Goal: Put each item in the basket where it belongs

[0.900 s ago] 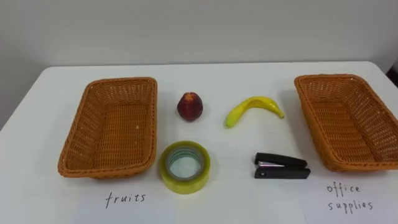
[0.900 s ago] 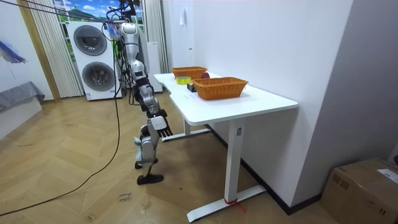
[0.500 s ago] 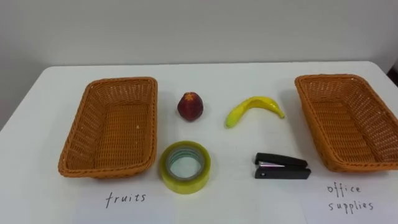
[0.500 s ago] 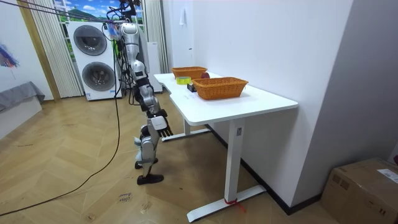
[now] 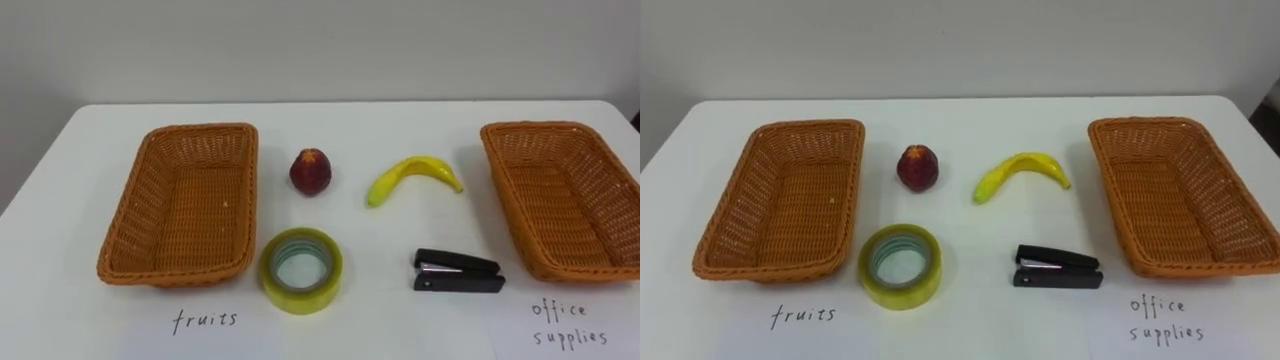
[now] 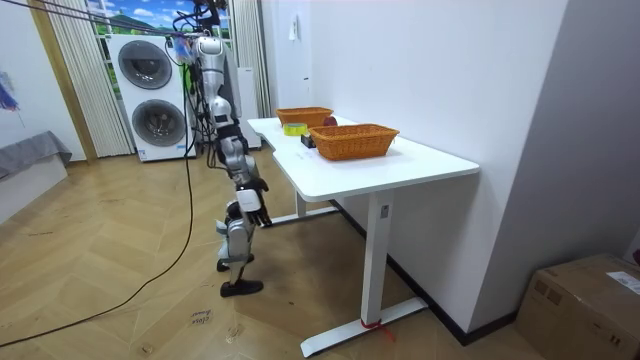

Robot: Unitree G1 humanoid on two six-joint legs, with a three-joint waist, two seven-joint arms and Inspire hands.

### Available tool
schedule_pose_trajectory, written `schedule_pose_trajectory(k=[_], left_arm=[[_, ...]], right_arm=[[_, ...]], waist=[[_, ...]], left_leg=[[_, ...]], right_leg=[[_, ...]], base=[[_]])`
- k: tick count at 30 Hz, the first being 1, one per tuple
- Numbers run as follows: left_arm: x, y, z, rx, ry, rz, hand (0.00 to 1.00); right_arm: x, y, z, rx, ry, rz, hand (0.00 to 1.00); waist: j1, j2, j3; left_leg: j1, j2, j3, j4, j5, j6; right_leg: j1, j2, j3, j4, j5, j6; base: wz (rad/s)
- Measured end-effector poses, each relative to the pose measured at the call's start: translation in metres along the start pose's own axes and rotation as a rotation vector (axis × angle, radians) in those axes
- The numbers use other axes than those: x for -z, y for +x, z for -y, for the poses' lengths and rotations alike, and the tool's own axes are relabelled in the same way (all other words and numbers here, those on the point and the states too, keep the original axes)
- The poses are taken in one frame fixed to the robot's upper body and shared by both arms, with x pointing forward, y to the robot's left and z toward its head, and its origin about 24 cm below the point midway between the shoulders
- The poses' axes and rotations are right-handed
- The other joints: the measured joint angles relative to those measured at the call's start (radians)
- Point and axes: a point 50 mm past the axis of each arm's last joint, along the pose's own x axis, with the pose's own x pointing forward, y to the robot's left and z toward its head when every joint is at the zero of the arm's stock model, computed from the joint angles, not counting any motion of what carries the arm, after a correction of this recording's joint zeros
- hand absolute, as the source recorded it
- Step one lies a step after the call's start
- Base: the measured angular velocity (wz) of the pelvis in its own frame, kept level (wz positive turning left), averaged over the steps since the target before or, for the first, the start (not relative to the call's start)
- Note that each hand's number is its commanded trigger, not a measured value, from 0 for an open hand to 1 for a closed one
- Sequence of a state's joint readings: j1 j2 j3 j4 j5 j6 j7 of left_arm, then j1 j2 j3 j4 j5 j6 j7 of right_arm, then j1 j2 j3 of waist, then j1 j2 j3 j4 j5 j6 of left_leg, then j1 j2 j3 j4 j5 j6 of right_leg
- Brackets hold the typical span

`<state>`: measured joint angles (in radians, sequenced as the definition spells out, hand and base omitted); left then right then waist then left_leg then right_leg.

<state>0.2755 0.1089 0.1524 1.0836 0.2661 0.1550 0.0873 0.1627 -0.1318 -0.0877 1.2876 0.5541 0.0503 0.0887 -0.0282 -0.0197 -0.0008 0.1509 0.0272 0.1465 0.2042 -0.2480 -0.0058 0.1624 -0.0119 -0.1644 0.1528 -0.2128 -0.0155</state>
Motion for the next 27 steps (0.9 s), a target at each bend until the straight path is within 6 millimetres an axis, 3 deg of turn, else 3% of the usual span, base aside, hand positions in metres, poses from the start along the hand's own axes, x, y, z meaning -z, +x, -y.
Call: schedule_pose_trajectory(k=[5,10,19,25,27], left_arm=[[0.001,0.0,-0.002,-0.013,-0.013,0.004,0.0],[0.007,0.0,-0.006,-0.035,-0.057,-0.013,0.0],[0.015,0.0,-0.017,-0.075,-0.15,-0.023,0.0],[0.015,-0.001,-0.018,-0.079,-0.183,-0.018,0.0],[0.014,-0.002,-0.02,-0.097,-0.186,-0.002,0.0]], right_arm=[[0.011,-0.003,0.017,0.089,0.152,-0.014,0.0],[0.006,-0.008,0.033,0.184,0.32,0.035,0.0],[-0.025,-0.015,0.05,0.325,0.59,0.156,0.0],[-0.04,-0.019,0.051,0.403,0.682,0.193,0.0],[-0.054,-0.024,0.053,0.433,0.729,0.244,0.0]], waist=[[-0.005,-0.012,-0.0009],[-0.031,-0.012,-0.001],[-0.073,-0.015,-0.0011],[-0.077,-0.027,-0.0069],[-0.076,-0.029,-0.007]], left_leg=[[0.007,0.002,0.015,-0.005,0.0,0.0],[0.022,0.002,0.018,-0.021,-0.001,0.001],[0.034,0.0,0.017,-0.038,-0.001,0.001],[0.017,0.0,0.018,-0.035,0.0,0.002],[0.017,-0.001,0.018,-0.034,0.0,0.002]], right_leg=[[-0.005,0.0,0.026,0.004,-0.001,0.001],[-0.004,0.008,0.037,0.018,-0.003,0.002],[-0.007,0.011,0.051,0.018,-0.004,0.003],[-0.027,0.011,0.052,0.029,-0.004,0.003],[-0.036,0.011,0.058,0.036,-0.004,0.003]], base=[[-0.1],[-0.09],[-0.04],[0.0],[-0.09]])
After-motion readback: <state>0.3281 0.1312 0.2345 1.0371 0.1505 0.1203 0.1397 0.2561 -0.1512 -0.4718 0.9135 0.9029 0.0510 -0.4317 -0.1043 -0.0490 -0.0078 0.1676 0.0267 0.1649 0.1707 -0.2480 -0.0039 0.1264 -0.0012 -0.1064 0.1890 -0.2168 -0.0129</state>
